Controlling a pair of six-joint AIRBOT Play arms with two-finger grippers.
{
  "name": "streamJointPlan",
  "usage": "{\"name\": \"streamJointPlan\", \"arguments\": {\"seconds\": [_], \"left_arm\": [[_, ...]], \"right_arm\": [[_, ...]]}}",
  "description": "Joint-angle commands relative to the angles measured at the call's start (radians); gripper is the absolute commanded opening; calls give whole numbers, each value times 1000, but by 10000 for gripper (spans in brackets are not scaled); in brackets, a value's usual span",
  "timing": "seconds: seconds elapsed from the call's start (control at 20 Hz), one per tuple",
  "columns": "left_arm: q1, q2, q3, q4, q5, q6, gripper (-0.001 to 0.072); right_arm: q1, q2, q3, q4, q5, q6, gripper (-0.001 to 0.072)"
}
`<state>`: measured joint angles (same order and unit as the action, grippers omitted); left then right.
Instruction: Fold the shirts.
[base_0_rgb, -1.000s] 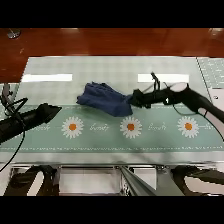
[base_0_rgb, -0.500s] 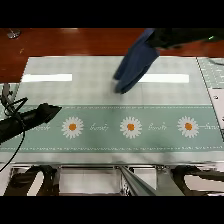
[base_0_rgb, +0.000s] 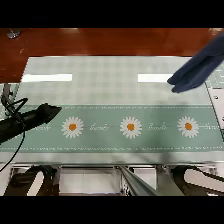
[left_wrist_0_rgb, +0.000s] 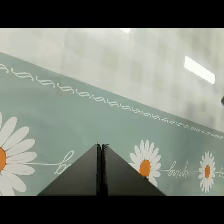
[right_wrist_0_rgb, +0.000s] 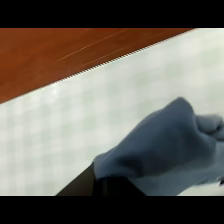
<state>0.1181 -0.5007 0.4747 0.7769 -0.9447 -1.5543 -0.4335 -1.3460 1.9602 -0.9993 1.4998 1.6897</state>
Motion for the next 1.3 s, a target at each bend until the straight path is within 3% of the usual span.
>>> {"name": "streamJointPlan", "arguments": {"seconds": [0.0,0.3,0.55,0.85,0.9,0.95,1.0,1.15,1.25], "left_arm": [[0,1,0,0,-1,2,33],[0,1,0,0,8,28,33],[0,1,0,0,10,28,33],[0,1,0,0,10,28,33],[0,1,0,0,10,28,33],[0,0,0,0,10,28,33],[0,0,0,0,12,28,33],[0,-13,17,0,46,29,32],[0,-73,105,-1,45,52,32]], "right_arm": [[-138,53,-54,-45,71,46,24],[-268,278,-479,-134,64,93,23],[-499,499,-830,-460,111,201,24],[-758,658,-1059,-759,63,192,52],[-777,666,-1071,-759,59,217,214],[-782,661,-1073,-724,50,216,503],[-781,649,-1072,-671,29,183,642],[-763,591,-1022,-386,-111,96,608],[-683,543,-954,-68,-272,33,332]]}}
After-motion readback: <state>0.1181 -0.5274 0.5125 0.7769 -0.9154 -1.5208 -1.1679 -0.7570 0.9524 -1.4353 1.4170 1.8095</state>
